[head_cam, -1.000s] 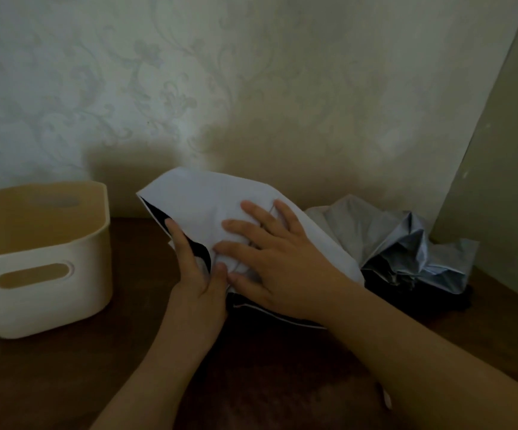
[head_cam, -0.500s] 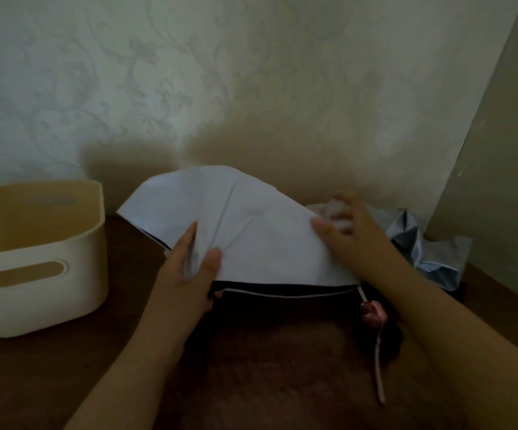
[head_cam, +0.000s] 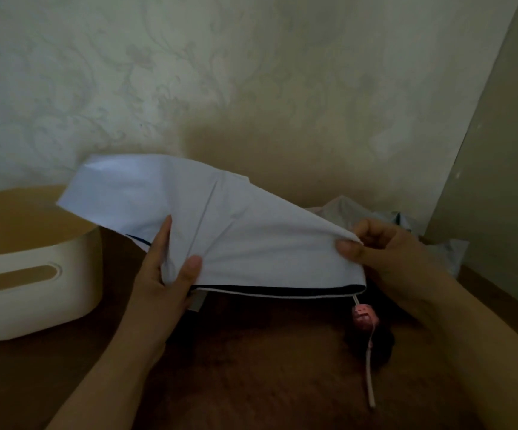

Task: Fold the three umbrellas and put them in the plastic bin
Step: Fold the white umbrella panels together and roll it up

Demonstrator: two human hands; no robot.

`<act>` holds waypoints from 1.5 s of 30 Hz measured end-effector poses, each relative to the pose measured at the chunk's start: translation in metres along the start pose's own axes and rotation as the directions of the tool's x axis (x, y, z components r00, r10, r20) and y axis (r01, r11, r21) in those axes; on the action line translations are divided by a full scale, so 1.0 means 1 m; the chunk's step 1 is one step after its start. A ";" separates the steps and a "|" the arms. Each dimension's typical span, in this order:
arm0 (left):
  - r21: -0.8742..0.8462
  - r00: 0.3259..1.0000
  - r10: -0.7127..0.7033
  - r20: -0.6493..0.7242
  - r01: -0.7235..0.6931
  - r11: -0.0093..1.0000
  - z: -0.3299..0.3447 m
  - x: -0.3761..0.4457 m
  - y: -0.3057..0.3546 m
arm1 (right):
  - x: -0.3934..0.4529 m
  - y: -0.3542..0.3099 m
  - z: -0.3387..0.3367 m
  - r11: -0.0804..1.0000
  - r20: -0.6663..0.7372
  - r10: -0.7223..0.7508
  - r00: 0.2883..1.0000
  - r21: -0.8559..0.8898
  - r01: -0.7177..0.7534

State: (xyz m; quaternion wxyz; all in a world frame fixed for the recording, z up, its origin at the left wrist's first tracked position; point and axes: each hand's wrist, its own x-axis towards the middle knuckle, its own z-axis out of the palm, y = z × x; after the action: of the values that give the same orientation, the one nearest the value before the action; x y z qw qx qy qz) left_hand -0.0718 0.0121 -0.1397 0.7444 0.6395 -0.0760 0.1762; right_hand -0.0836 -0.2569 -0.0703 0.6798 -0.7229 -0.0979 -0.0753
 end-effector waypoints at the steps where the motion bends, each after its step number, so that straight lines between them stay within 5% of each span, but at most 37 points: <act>1: 0.004 1.000 0.011 0.001 -0.011 1.000 0.001 0.000 0.000 | 0.000 0.000 0.001 0.999 0.003 0.034 0.999 0.021 -0.034; 4: -0.002 0.999 0.032 -0.013 -0.033 0.999 0.001 0.000 0.000 | -0.001 0.003 0.008 0.969 0.027 0.194 0.981 -0.162 -0.187; 6: -0.029 1.000 0.020 -0.023 -0.020 0.999 0.001 0.000 0.002 | -0.005 0.003 0.011 0.946 0.033 0.168 0.985 -0.288 -0.151; 11: -0.110 0.997 -0.063 -0.044 0.058 0.992 0.001 0.001 -0.001 | -0.014 -0.011 0.007 0.989 0.027 -0.141 0.990 -0.040 0.142; 14: -0.067 0.999 -0.048 -0.018 0.047 0.997 -0.001 0.001 -0.001 | -0.015 -0.016 0.006 0.991 0.102 -0.127 0.987 -0.029 0.130; 18: -0.052 1.000 -0.024 -0.019 0.023 0.998 -0.004 0.002 0.001 | -0.010 -0.029 0.002 0.949 0.197 0.022 0.980 -0.313 0.041; 21: -0.071 1.000 0.008 -0.010 -0.009 0.997 -0.002 0.001 0.001 | -0.009 -0.037 0.001 0.834 0.220 -0.002 0.975 -0.538 0.123; 28: -0.072 0.998 0.066 0.022 -0.065 0.995 0.001 -0.002 0.000 | -0.003 -0.041 -0.008 0.943 0.131 -0.149 0.980 -0.280 0.181; 30: 0.000 0.996 0.072 0.051 -0.073 0.997 0.001 -0.002 0.000 | 0.001 -0.040 -0.007 0.862 0.149 0.030 0.988 -0.505 0.050; 32: 0.051 0.995 0.068 0.073 -0.072 0.996 0.002 -0.003 0.001 | 0.004 -0.049 0.001 0.631 0.149 0.318 0.936 -0.771 -0.091; 35: 0.065 0.991 0.072 0.111 -0.079 0.995 0.005 -0.006 0.002 | 0.013 -0.055 0.021 0.404 0.164 0.433 0.887 -0.914 -0.028; 42: -0.022 0.991 0.053 0.124 -0.050 0.998 0.007 -0.010 0.006 | 0.014 -0.048 0.044 0.722 0.277 -0.056 0.959 -0.652 0.231; 45: 0.018 0.986 0.070 0.153 -0.073 0.997 0.009 -0.011 0.006 | 0.017 -0.048 0.038 0.714 0.264 0.011 0.964 -0.678 0.177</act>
State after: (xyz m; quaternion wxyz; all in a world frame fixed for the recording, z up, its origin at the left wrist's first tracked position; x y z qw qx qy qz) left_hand -0.0826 0.0024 -0.1367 0.7221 0.6566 -0.1536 0.1543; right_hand -0.0796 -0.2156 -0.0225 0.3362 -0.9234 -0.1794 -0.0459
